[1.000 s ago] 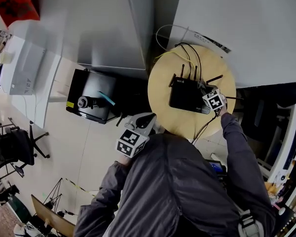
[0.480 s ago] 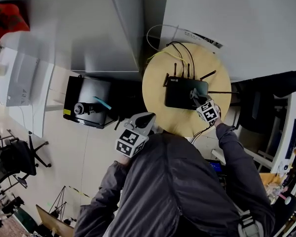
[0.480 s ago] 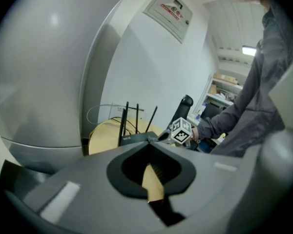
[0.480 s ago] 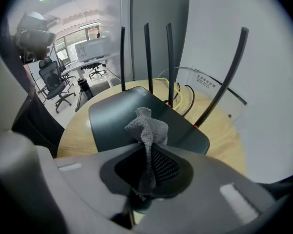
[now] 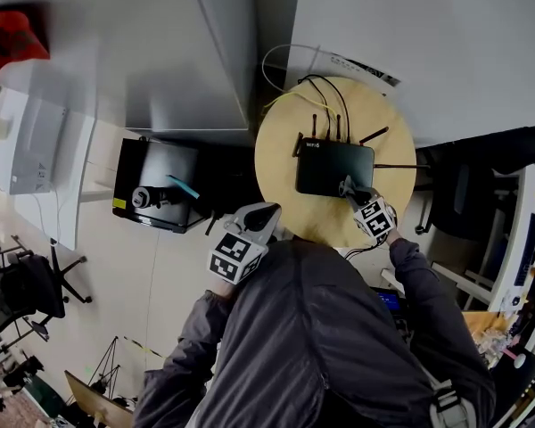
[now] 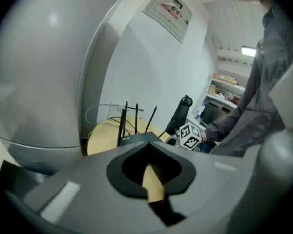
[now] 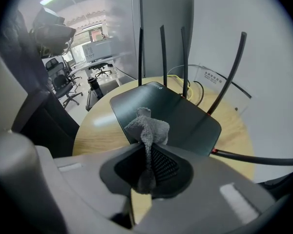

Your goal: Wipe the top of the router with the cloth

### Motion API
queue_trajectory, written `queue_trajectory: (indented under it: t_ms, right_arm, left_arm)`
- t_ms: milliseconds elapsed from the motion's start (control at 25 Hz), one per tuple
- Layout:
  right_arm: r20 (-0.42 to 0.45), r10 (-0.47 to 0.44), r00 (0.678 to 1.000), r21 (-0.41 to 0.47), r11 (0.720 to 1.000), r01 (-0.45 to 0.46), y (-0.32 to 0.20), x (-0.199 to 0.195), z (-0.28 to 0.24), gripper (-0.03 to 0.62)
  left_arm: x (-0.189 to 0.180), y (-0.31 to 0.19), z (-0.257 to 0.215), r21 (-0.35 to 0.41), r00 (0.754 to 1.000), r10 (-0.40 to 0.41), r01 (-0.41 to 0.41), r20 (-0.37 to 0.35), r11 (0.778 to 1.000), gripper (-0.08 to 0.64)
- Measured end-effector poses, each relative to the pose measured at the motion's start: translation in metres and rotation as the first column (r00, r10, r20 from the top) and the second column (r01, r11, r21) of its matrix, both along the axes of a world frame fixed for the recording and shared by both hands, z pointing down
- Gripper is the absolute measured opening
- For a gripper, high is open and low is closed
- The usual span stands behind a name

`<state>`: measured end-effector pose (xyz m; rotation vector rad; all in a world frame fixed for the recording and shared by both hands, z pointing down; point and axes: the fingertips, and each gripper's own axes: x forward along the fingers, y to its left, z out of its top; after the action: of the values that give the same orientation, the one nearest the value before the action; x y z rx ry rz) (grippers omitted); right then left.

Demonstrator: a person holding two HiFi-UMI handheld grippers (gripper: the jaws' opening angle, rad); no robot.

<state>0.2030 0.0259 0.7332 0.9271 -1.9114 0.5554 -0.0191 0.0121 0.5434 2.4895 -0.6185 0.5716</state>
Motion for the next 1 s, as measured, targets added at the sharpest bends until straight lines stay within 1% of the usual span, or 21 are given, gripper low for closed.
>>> queue_trajectory:
  t_ms: [120, 160, 240, 320, 440, 560, 640, 680, 800, 880, 1000]
  right_arm:
    - [-0.010, -0.051, 0.999, -0.026, 0.998, 0.050, -0.001, -0.001, -0.003, 0.028]
    - [-0.008, -0.039, 0.999, -0.021, 0.999, 0.039, -0.006, 0.004, -0.005, 0.028]
    - [0.008, 0.047, 0.999, 0.012, 0.999, -0.047, -0.028, 0.021, -0.011, 0.029]
    - [-0.004, 0.127, 0.992, 0.041, 0.991, -0.126, -0.054, 0.045, -0.014, 0.029]
    - [-0.065, 0.179, 0.982, 0.058, 0.983, -0.175, -0.085, 0.076, -0.009, 0.028]
    - [-0.115, 0.212, 0.970, 0.050, 0.977, -0.208, -0.103, 0.091, -0.001, 0.028]
    - [-0.142, 0.227, 0.964, 0.044, 0.974, -0.223, -0.107, 0.096, 0.003, 0.028]
    - [-0.141, 0.231, 0.963, 0.042, 0.973, -0.227, -0.107, 0.096, 0.004, 0.028]
    - [-0.098, 0.237, 0.967, 0.019, 0.972, -0.236, -0.100, 0.091, 0.004, 0.028]
    - [-0.076, 0.223, 0.972, 0.000, 0.975, -0.224, -0.089, 0.086, 0.004, 0.028]
    - [-0.090, 0.191, 0.977, -0.008, 0.981, -0.193, -0.067, 0.079, 0.004, 0.028]
  left_arm:
    - [-0.002, -0.001, 0.000, 0.001, 1.000, -0.018, 0.018, 0.003, 1.000, 0.000]
    - [-0.003, -0.002, 0.000, 0.001, 1.000, -0.025, 0.025, 0.004, 1.000, 0.000]
    - [-0.006, -0.002, 0.000, 0.000, 0.999, -0.040, 0.040, 0.008, 0.999, 0.000]
    - [-0.009, -0.002, 0.000, -0.002, 0.999, -0.053, 0.053, 0.011, 0.999, 0.000]
    - [-0.011, 0.000, 0.000, -0.001, 0.998, -0.066, 0.066, 0.016, 0.998, 0.000]
    - [-0.012, 0.001, 0.000, -0.001, 0.997, -0.074, 0.074, 0.021, 0.997, 0.000]
    - [-0.013, 0.002, 0.000, -0.001, 0.997, -0.075, 0.075, 0.023, 0.997, 0.000]
    - [-0.013, 0.002, 0.000, -0.001, 0.997, -0.078, 0.078, 0.023, 0.997, 0.000]
    - [-0.014, 0.003, 0.001, -0.005, 0.997, -0.073, 0.073, 0.023, 0.997, 0.000]
    - [-0.013, 0.004, 0.001, -0.006, 0.998, -0.062, 0.063, 0.022, 0.998, 0.000]
    - [-0.013, 0.001, 0.000, -0.002, 0.998, -0.063, 0.063, 0.011, 0.998, 0.000]
